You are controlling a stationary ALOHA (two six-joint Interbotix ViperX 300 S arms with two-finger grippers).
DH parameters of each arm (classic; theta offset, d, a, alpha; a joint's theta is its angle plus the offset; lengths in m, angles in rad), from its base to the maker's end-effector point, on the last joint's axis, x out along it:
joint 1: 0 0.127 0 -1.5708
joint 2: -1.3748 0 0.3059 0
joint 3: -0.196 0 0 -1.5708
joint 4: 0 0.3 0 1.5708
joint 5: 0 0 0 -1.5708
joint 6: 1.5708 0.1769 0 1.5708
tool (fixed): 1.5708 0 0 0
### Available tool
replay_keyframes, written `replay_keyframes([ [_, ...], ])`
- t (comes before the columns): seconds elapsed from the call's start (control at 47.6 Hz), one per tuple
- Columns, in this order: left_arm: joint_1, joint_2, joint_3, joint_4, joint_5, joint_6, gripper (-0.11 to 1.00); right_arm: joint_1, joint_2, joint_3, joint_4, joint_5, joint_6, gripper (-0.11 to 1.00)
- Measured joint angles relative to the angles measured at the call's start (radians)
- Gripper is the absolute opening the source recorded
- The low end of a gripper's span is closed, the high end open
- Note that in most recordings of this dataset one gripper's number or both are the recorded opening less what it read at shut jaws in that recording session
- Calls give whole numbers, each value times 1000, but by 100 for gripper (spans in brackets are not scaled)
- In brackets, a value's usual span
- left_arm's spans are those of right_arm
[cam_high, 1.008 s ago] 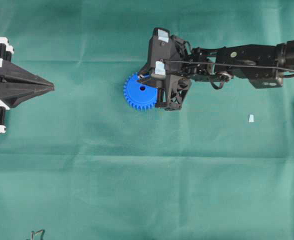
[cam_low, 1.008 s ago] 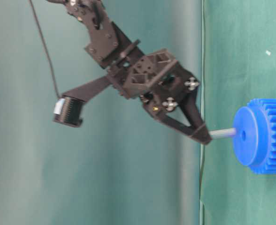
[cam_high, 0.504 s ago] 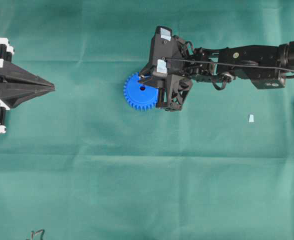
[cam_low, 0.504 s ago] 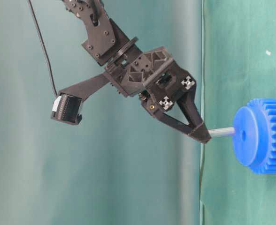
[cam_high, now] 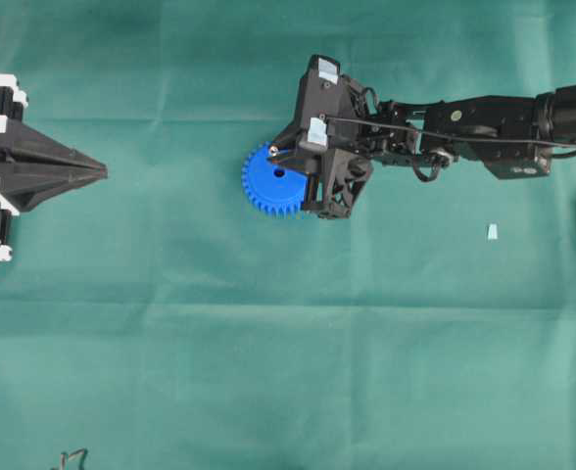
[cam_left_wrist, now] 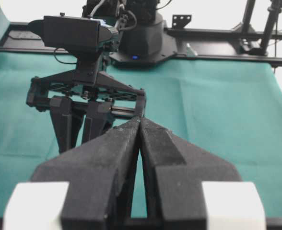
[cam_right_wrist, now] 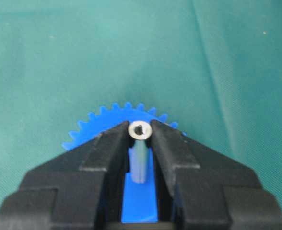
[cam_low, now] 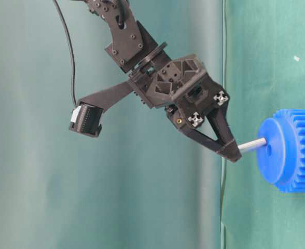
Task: Insert the shaft into the center hole of the gear.
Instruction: 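Align the held shaft vertically above the gear hole and lower it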
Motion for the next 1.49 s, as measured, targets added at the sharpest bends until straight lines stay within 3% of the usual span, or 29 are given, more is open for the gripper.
replay_keyframes([
  [0.945, 0, 0, -2, 0, 2, 0, 0, 18, 0, -5, 14, -91, 37, 18],
  [1.49, 9, 0, -2, 0, 3, -2, 0, 21, 28, 49, 14, -189, 60, 18],
])
